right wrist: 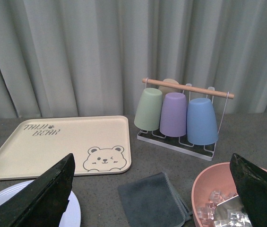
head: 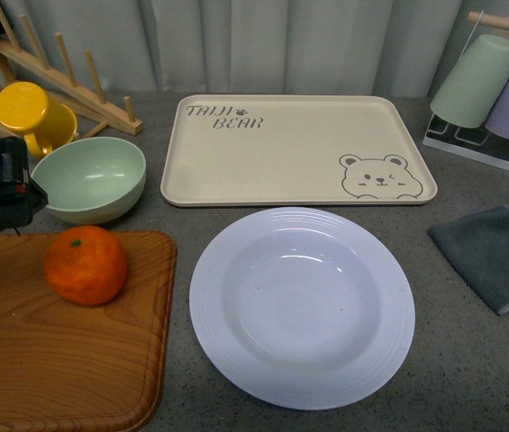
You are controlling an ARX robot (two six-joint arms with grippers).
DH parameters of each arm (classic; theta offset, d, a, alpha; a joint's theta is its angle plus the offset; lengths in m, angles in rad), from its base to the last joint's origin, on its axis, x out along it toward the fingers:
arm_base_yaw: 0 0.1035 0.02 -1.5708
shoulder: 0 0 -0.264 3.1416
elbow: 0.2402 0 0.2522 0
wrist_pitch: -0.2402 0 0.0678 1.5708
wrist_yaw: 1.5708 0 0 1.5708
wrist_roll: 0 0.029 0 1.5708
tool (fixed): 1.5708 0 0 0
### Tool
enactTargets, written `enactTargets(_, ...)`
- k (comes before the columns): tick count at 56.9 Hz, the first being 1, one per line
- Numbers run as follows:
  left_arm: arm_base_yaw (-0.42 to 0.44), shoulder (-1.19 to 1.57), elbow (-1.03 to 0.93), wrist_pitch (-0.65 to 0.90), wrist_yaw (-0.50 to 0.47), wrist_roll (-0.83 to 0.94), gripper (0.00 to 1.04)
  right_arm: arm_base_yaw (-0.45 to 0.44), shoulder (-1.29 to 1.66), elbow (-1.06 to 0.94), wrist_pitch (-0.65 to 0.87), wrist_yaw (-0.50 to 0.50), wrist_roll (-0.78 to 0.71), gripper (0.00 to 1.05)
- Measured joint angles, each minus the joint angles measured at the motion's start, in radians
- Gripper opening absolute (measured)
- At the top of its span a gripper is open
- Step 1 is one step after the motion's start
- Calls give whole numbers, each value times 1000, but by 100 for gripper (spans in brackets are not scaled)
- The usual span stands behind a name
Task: Place orange and plate with both arms
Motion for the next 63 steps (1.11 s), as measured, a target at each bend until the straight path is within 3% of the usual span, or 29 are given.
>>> enactTargets(21, -113, 58, 39, -48, -18, 6, 98, 0, 0, 0, 0, 0, 0, 96)
enactTargets(56, -132, 229, 107, -38, -31, 3, 98, 0, 0, 0, 0, 0, 0, 96)
enactTargets(63, -132, 240, 112, -37, -36, 0, 75, 0, 0, 0, 0, 0, 0, 96)
